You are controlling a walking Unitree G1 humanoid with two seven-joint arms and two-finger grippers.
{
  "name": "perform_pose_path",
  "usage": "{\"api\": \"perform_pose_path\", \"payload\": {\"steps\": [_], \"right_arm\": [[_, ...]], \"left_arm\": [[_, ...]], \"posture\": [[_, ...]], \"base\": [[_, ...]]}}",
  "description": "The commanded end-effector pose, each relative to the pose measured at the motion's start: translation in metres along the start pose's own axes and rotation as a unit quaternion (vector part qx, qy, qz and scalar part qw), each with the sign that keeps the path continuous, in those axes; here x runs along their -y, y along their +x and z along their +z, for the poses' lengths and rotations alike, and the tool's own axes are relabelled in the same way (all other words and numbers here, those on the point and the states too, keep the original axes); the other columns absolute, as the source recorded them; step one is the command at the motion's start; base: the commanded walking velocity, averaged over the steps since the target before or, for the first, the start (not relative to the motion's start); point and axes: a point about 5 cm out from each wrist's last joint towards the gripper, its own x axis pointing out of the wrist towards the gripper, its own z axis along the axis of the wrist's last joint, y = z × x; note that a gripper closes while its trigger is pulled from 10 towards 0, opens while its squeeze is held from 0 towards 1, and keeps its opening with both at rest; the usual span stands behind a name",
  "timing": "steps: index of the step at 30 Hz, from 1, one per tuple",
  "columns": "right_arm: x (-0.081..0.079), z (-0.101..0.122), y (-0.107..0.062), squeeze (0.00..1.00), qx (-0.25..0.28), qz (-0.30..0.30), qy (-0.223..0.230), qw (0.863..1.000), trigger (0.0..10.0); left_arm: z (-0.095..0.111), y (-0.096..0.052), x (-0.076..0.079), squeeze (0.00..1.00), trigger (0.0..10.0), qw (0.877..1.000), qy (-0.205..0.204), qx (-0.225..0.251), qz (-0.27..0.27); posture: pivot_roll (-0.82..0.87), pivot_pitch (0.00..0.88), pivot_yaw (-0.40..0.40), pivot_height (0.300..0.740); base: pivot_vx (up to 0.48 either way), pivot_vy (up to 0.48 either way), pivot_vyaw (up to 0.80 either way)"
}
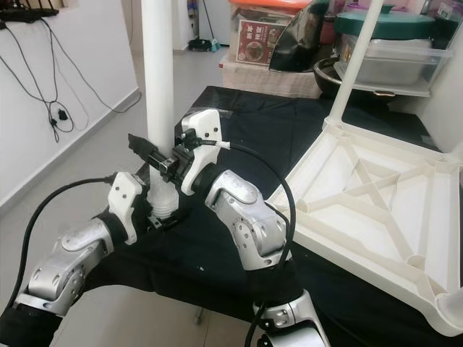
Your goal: Building children table
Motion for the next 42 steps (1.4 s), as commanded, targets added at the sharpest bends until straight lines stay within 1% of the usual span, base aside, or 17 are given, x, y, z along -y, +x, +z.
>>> {"api": "perform_pose_path", "payload": {"steps": [1, 7, 8, 10, 11, 20, 21, 27, 28, 34, 35, 36, 37, 38, 39, 40, 42], "right_arm": [[-0.013, -0.005, 0.004, 0.00, -0.006, 0.038, 0.015, 0.999, 0.0], [-0.016, -0.007, 0.003, 0.00, -0.007, 0.042, 0.017, 0.999, 0.0], [-0.017, -0.007, 0.003, 0.00, -0.007, 0.045, 0.018, 0.999, 0.0], [-0.017, -0.007, 0.003, 0.00, -0.007, 0.045, 0.018, 0.999, 0.0], [-0.017, -0.008, 0.002, 0.00, -0.008, 0.049, 0.018, 0.999, 0.0], [-0.018, -0.013, 0.002, 0.00, -0.017, 0.050, 0.017, 0.998, 0.0], [-0.018, -0.014, 0.002, 0.00, -0.019, 0.048, 0.017, 0.999, 0.0], [-0.015, -0.017, 0.003, 0.00, -0.033, 0.034, 0.015, 0.999, 0.0], [-0.013, -0.019, 0.004, 0.00, -0.042, 0.024, 0.012, 0.999, 10.0], [-0.010, -0.021, 0.005, 0.00, -0.050, 0.007, 0.013, 0.999, 10.0], [-0.005, -0.022, 0.006, 1.00, -0.049, -0.020, 0.020, 0.998, 10.0], [-0.005, -0.022, 0.006, 1.00, -0.049, -0.020, 0.020, 0.998, 10.0], [0.001, -0.023, 0.006, 1.00, -0.048, -0.048, 0.030, 0.997, 10.0], [0.001, -0.023, 0.006, 1.00, -0.048, -0.048, 0.030, 0.997, 10.0], [0.007, -0.024, 0.006, 1.00, -0.047, -0.078, 0.044, 0.995, 10.0], [0.007, -0.024, 0.006, 1.00, -0.047, -0.078, 0.044, 0.995, 10.0], [0.012, -0.026, 0.005, 1.00, -0.046, -0.109, 0.058, 0.991, 10.0]], "left_arm": [[0.005, 0.005, -0.001, 0.00, 10.0, 1.000, -0.002, 0.016, -0.003], [0.006, 0.007, 0.001, 0.00, 10.0, 1.000, -0.009, 0.020, -0.011], [0.006, 0.008, 0.003, 0.00, 4.1, 1.000, -0.008, 0.023, -0.016], [0.006, 0.008, 0.003, 0.00, 4.1, 1.000, -0.008, 0.023, -0.016], [0.007, 0.009, 0.005, 0.00, 0.0, 0.999, -0.007, 0.028, -0.023], [0.011, 0.011, 0.009, 0.00, 0.0, 0.999, 0.002, 0.041, -0.032], [0.010, 0.012, 0.009, 0.00, 10.0, 0.999, 0.004, 0.035, -0.029], [0.006, 0.012, 0.009, 0.00, 10.0, 0.999, 0.020, 0.025, -0.025], [0.006, 0.012, 0.009, 0.00, 10.0, 0.999, 0.021, 0.025, -0.024], [0.005, 0.012, 0.007, 0.00, 10.0, 0.999, 0.024, 0.024, -0.019], [0.004, 0.012, 0.006, 0.00, 10.0, 0.999, 0.037, 0.015, -0.014], [0.004, 0.012, 0.006, 0.00, 10.0, 0.999, 0.037, 0.015, -0.014], [0.000, 0.011, 0.003, 0.00, 10.0, 0.998, 0.061, -0.001, -0.006], [0.000, 0.011, 0.003, 0.00, 10.0, 0.998, 0.061, -0.001, -0.006], [-0.004, 0.011, 0.001, 0.00, 10.0, 0.995, 0.097, -0.022, 0.005], [-0.004, 0.011, 0.001, 0.00, 10.0, 0.995, 0.097, -0.022, 0.005], [-0.009, 0.011, -0.001, 0.00, 10.0, 0.992, 0.118, -0.039, 0.016]], "posture": [[0.03, 0.000, -0.051, 0.740], [0.03, 0.000, -0.049, 0.740], [0.03, 0.000, -0.049, 0.740], [0.03, 0.000, -0.049, 0.740], [0.03, 0.000, -0.048, 0.740], [0.04, 0.000, -0.050, 0.740], [0.04, 0.000, -0.050, 0.740], [0.03, 0.000, -0.051, 0.740], [0.03, 0.000, -0.051, 0.740], [0.04, 0.000, -0.054, 0.740], [0.04, 0.000, -0.054, 0.740], [0.04, 0.000, -0.054, 0.740], [0.04, 0.000, -0.057, 0.740], [0.04, 0.000, -0.057, 0.740], [0.04, 0.000, -0.058, 0.740], [0.04, 0.000, -0.058, 0.740], [0.04, 0.000, -0.056, 0.740]], "base": [[0.000, 0.000, 0.00], [0.000, 0.000, 0.00], [0.000, 0.000, 0.00], [0.000, 0.000, 0.00], [0.000, 0.000, 0.00], [0.000, 0.000, 0.00], [0.000, 0.000, 0.00], [0.000, 0.000, 0.00], [0.000, 0.000, 0.00], [0.000, 0.000, 0.00], [0.000, 0.000, 0.00], [0.000, 0.000, 0.00], [0.000, 0.000, 0.00], [0.000, 0.000, 0.00], [0.000, 0.000, 0.00], [0.000, 0.000, 0.00], [0.000, 0.000, 0.00]]}}
